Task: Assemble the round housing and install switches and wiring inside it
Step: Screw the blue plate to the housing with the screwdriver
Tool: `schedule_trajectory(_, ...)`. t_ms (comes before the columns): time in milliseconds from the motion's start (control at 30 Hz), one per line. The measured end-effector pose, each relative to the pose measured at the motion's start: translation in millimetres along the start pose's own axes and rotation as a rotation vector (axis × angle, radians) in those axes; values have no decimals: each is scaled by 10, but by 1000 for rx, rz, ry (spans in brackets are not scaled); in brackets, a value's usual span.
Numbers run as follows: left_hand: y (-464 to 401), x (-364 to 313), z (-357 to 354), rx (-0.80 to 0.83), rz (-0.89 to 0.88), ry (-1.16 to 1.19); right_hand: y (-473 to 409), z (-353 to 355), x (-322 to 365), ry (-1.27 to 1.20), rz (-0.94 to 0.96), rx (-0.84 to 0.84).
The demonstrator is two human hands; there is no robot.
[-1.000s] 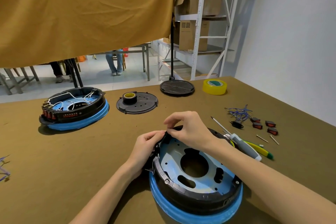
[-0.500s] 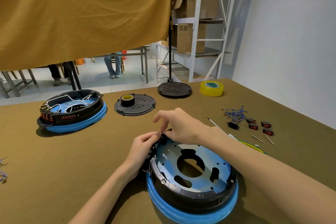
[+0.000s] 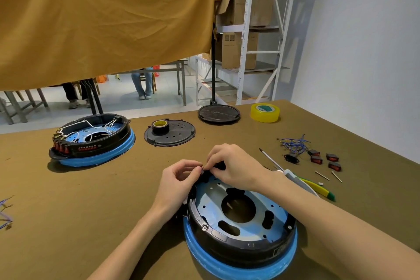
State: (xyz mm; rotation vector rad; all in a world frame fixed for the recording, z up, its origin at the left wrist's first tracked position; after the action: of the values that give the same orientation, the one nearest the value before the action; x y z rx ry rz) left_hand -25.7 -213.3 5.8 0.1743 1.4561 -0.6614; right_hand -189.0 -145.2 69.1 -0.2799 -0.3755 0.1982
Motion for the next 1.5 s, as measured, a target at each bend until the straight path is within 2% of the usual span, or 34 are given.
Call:
schedule_trajectory(167,37,-158,46,78,-163,-372,97,61,-60,24,-63,10)
schedule_trajectory(300,-4,-334,60,151,-138,-650,287,245,-281,60,-341,-112)
schedule_trajectory(400,-67,-461,2,190,-116,-866,466,275,-425,185,-556,20)
schedule_trajectory(500,-94,-539,-119,75,-142,-1020,583,198,-431,231,-606,177)
schedule_trajectory(567,-83,-542,-194,20,-156,-1048,615,189,-452,201,-615,173)
schedule_trajectory(767,-108,-496,-90,-20,-89,-869,660,378,-546,31,-676,61)
schedule_trajectory(867,-120,-464,-19,-74,-28,-800,648,441,-532,16,-664,4)
schedule_trajectory(967,-130,-452,47,-136,6,-777,606,471,-519,17,-663,39)
schedule_trajectory(1100,-55,-421,122,-209,-9,-841,547,404,-481,22,-650,95)
schedule_trajectory(1200,19,-389,199,-276,-34,-913,537,303,-357,92,-602,65)
schedule_trajectory(1300,46,-407,222,-325,-28,-963,536,275,-45,-17,-331,-44)
schedule_trajectory(1367,63,-429,196,-333,-46,-985,562,186,204,-161,-144,92)
schedule_trajectory(1433,126,-442,175,-297,-115,-985,597,55,329,-162,-49,257)
schedule_trajectory(1500,238,-421,200,-194,-195,-958,613,44,284,-124,1,276)
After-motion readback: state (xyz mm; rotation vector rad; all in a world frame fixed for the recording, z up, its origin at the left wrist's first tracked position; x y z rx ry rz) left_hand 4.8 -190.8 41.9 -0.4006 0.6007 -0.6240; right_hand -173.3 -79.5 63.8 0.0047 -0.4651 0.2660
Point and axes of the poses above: each hand's wrist, its own y-axis away from the middle knuckle, its own z-axis out of the back of the hand, x = y × z, the point moved 3 cm from there along -y, towards the middle knuckle, and after that the axes turned 1 degree about x, right-handed, at the moved point
